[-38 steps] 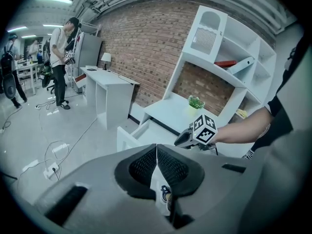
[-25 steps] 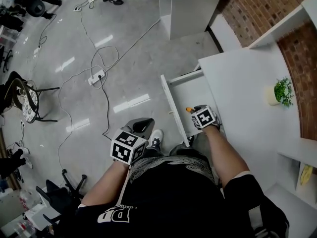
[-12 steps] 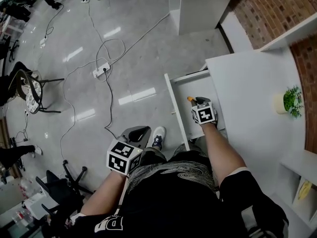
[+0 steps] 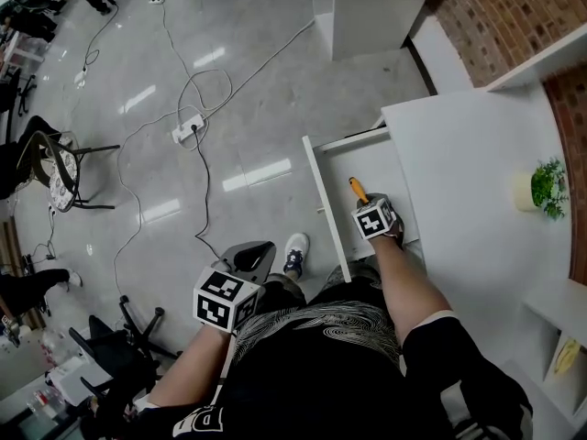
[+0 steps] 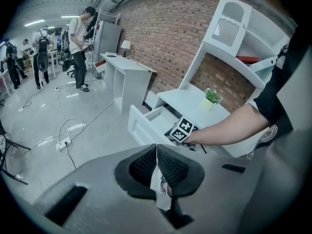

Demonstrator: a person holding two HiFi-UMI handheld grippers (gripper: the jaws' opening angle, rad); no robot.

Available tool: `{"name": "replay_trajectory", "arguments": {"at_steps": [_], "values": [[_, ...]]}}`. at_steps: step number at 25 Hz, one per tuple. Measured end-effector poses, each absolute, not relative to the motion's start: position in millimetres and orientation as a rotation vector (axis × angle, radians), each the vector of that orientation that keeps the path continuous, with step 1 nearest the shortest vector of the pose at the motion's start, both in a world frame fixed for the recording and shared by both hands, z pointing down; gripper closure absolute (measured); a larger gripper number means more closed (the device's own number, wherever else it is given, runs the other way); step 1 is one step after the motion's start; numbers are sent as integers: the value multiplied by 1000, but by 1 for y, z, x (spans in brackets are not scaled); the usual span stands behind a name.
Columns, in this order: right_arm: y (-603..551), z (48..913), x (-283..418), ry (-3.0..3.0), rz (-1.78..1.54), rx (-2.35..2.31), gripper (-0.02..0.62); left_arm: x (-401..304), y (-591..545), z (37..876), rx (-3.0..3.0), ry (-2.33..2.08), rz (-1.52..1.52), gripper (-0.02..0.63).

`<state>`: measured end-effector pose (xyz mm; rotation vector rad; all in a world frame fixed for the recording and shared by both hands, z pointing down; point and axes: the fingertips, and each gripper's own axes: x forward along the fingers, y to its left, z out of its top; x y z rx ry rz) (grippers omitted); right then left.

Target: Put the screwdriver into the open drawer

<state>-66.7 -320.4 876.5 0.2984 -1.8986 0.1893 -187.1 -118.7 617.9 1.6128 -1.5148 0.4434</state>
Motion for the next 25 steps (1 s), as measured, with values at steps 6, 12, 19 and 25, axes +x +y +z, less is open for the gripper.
{"name": "replay_trajectory", "arguments": {"at_steps": [6, 12, 19, 25], "values": [[-321, 896, -56, -1849, 226, 299, 518, -185, -117, 627, 1586, -1506, 444, 586], [-321, 905, -56, -1819, 254, 282, 518, -185, -123, 629, 1593, -1491, 439, 586], [-320, 910, -51, -1788, 245, 291, 467, -189, -125, 630, 1598, -1483, 453, 586], [-317, 900, -50, -1787, 256, 311, 422, -191, -131, 626, 1656, -1458, 462, 586]]}}
